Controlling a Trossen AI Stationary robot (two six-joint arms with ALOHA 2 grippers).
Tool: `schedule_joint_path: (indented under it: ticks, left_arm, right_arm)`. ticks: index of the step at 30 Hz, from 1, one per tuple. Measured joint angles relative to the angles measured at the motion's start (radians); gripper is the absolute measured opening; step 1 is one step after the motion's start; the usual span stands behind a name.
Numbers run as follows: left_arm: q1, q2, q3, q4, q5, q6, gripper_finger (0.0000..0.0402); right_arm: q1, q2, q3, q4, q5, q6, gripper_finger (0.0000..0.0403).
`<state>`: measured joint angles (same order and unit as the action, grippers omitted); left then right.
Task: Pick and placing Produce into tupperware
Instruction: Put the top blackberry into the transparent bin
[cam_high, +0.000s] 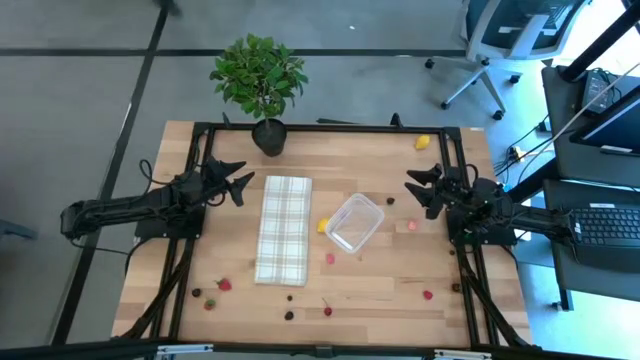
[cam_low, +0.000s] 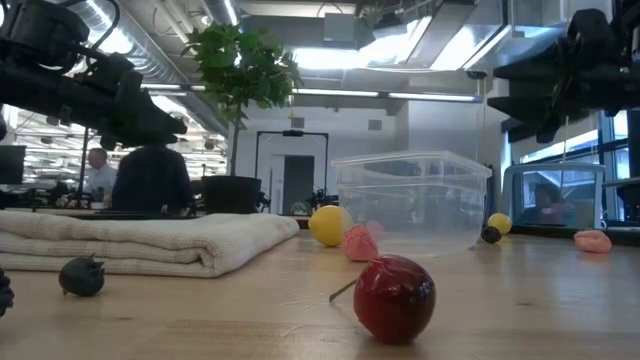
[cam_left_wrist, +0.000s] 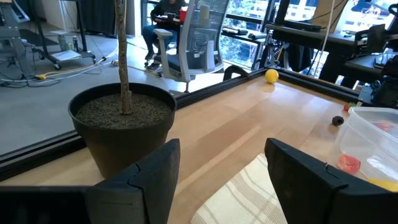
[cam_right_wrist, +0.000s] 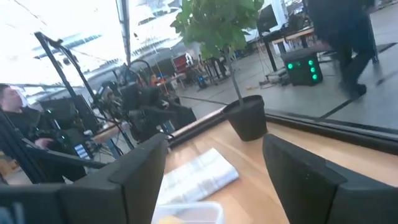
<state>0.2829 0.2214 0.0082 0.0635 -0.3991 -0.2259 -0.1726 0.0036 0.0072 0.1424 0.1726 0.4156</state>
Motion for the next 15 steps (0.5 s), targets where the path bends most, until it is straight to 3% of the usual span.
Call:
schedule_joint_path:
  ticks: [8,15]
  left_arm:
    - [0.0,0.0,0.0,0.0,0.0,0.0,0.0228]
    - [0.0,0.0,0.0,0.006,-0.01,0.0,0.0228]
  right_arm:
    - [0.0,0.009,0.039,0.034,-0.085,0.075,0.0281]
    - [0.0,0.163,0.304,-0.199,-0.115,0.002,0.0281]
